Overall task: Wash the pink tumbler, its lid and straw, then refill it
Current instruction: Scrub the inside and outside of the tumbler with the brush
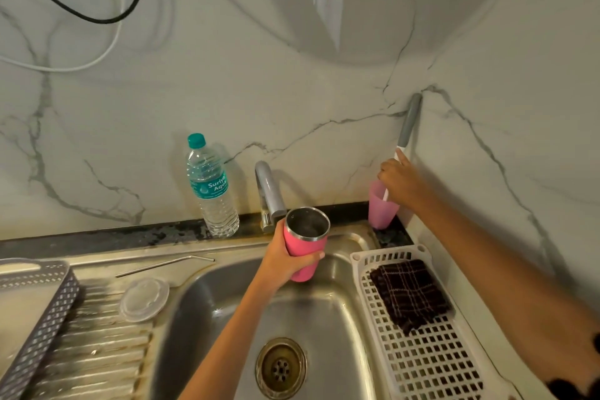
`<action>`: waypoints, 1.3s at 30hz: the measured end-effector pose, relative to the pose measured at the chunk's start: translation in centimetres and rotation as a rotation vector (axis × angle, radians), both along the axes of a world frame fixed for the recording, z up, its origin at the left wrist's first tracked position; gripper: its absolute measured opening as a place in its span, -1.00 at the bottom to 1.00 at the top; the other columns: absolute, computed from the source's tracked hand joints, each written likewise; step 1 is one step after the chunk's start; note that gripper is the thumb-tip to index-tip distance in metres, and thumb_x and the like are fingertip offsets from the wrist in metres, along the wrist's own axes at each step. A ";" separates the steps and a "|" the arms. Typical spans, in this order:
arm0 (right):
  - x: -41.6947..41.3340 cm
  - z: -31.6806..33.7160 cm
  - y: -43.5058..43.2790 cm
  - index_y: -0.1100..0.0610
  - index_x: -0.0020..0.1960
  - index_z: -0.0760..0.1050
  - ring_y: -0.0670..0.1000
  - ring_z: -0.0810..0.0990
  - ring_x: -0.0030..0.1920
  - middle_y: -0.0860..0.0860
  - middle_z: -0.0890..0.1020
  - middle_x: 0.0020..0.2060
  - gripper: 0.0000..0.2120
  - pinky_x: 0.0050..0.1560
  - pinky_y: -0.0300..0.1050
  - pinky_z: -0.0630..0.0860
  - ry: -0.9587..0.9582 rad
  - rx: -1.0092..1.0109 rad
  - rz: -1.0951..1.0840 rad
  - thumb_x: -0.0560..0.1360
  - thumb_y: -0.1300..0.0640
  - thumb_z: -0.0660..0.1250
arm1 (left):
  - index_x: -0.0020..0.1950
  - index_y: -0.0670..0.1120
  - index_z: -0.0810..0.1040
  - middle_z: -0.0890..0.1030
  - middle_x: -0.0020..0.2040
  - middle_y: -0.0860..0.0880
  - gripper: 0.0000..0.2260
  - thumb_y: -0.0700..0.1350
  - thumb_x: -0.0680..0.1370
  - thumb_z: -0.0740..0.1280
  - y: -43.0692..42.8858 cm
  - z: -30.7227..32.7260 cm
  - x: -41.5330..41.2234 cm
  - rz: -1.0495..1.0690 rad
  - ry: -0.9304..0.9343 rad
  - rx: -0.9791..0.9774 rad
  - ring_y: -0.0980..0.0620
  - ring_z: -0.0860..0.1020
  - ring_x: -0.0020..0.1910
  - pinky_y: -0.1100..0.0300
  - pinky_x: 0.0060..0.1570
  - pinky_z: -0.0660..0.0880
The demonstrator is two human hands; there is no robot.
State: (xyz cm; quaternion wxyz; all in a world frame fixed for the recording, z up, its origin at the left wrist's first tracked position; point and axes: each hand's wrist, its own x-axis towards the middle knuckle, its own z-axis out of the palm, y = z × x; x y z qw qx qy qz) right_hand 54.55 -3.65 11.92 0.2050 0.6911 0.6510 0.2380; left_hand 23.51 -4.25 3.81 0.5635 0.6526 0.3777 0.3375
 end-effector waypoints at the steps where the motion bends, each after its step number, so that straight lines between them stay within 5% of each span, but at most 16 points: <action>1: 0.2 -0.1 0.0 0.08 0.15 0.56 0.05 0.46 0.26 0.04 0.57 0.16 -0.75 0.52 0.19 -0.01 -0.065 -0.029 -0.018 0.48 0.08 0.35 | 0.36 0.11 0.30 0.55 0.20 0.08 -0.23 -0.23 0.30 0.62 0.1 -0.2 -0.1 -0.002 0.000 0.002 0.16 0.58 0.10 0.28 -0.09 0.57; 10: -0.3 1.8 0.3 0.11 0.07 0.59 0.07 0.47 0.23 0.03 0.64 0.05 -0.84 0.53 0.19 -0.02 -0.245 -0.059 0.015 0.52 0.24 0.32 | 0.29 0.14 0.33 0.55 0.20 0.06 -0.26 -0.25 0.28 0.63 0.0 -1.4 -1.3 0.005 0.016 0.000 0.21 0.58 0.11 0.25 -0.08 0.57; 16: -1.3 6.3 0.5 0.13 0.08 0.60 0.08 0.47 0.22 0.04 0.65 0.04 -0.81 0.54 0.13 -0.02 -0.325 -0.021 0.049 0.52 0.29 0.30 | 0.29 0.19 0.34 0.57 0.17 0.11 -0.19 0.08 0.11 0.63 -1.6 -1.2 -2.6 0.037 0.010 -0.009 0.06 0.58 0.14 0.20 -0.08 0.59; 25: -4.7 13.5 -2.5 0.09 0.04 0.61 0.07 0.47 0.22 0.00 0.65 -0.01 -0.79 0.54 0.15 -0.03 -0.325 0.174 0.023 0.52 0.30 0.26 | 0.28 0.20 0.36 0.58 0.17 0.13 -0.21 0.10 0.12 0.63 -4.1 0.5 -5.7 0.111 -0.005 0.072 0.07 0.58 0.13 0.18 -0.05 0.61; 33: -8.2 11.3 -7.0 0.10 0.03 0.67 0.17 0.49 0.11 0.09 0.65 -0.13 -0.77 0.51 0.20 -0.05 0.050 0.274 0.211 0.48 0.34 0.35 | 0.32 0.21 0.33 0.55 0.23 0.12 -0.21 -0.16 0.25 0.66 -4.8 1.4 -9.0 0.128 0.049 0.182 0.07 0.55 0.20 0.14 0.03 0.61; 37: -11.9 7.8 -9.3 0.02 0.06 0.62 0.02 0.42 0.02 -0.02 0.57 -0.15 -0.81 0.21 -0.02 0.33 0.330 0.149 0.250 0.54 0.24 0.32 | 0.39 0.13 0.32 0.53 0.26 0.12 -0.12 0.06 0.16 0.67 -4.6 0.7 -11.3 0.146 0.208 0.261 0.09 0.53 0.22 0.02 0.12 0.60; 39: -13.3 6.0 -9.8 0.02 -0.07 0.57 -0.05 0.34 -0.03 -0.07 0.50 -0.18 -0.85 0.04 -0.14 0.36 0.464 0.076 0.263 0.56 0.23 0.29 | 0.39 0.11 0.33 0.53 0.24 0.11 -0.09 0.15 0.11 0.64 -4.6 0.2 -12.4 0.168 0.289 0.294 0.09 0.53 0.20 0.04 0.12 0.59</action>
